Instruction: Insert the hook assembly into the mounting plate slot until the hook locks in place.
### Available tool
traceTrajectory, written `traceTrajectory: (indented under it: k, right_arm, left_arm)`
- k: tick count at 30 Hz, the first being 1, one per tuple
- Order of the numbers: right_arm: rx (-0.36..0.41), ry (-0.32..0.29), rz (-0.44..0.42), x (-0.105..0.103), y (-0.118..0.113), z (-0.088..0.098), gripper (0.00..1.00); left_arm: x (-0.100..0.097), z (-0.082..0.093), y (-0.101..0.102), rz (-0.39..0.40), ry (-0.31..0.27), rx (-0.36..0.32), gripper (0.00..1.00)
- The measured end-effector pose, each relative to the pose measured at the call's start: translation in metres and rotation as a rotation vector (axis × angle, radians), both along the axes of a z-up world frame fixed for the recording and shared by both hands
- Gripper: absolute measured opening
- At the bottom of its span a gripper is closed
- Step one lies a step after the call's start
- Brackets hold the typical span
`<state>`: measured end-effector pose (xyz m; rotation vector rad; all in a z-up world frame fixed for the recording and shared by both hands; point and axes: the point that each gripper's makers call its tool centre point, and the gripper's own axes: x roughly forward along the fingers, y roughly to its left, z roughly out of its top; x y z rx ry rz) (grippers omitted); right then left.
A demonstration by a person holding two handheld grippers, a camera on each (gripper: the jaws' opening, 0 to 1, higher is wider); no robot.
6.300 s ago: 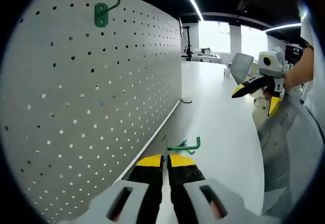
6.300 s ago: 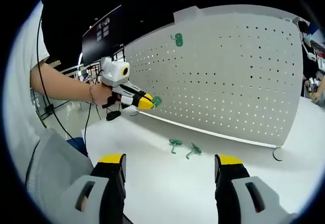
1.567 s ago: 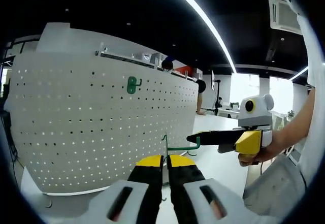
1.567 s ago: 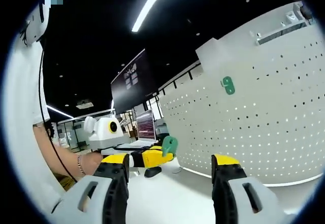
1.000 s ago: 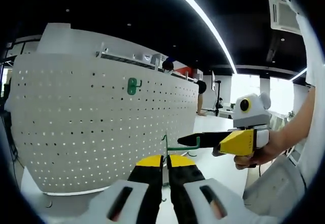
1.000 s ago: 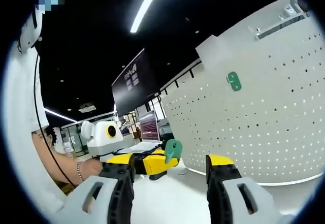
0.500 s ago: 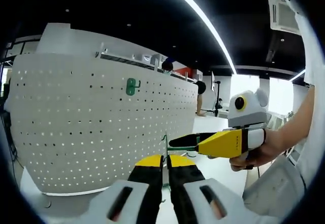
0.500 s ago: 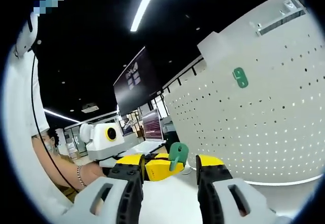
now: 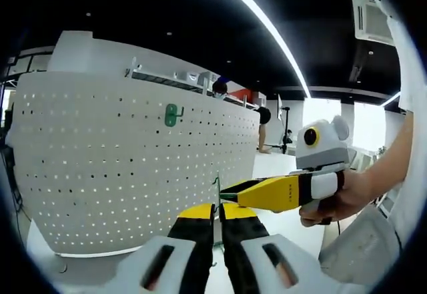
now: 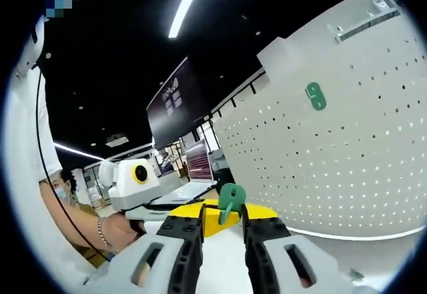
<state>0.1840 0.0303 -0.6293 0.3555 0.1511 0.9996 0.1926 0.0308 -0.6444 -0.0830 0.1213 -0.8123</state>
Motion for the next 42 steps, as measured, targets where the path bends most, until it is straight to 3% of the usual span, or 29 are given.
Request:
traceTrajectory:
  k: [25,33,37,42]
  right_arm:
    - [-0.023,0.041,-0.059,0.0062,-0.0022,-0.0060,0.03]
    - [-0.058,0.011,-0.079,0.0062,-0.0012,-0.0038,0.01]
    - [-0.110,-0.063,-0.076,0.0045,0.0012,-0.0004,0.02]
    - [-0.073,-0.009,-0.086,0.0043,-0.0011,-0.0017,0.01]
  left_arm:
    - [0.0001,-0.0044,-0.0023,0.037,0.007,0.017,0.03]
    - [-0.0005,-0.0021,-0.0009,0.050,-0.014,0.041,0.02]
    - [-0.0020,-0.0014,0.0003,0.055,-0.020,0.046,0.02]
    - [-0.0028,-0.0002,-0.0002,0.050,-0.028,0.058,0.01]
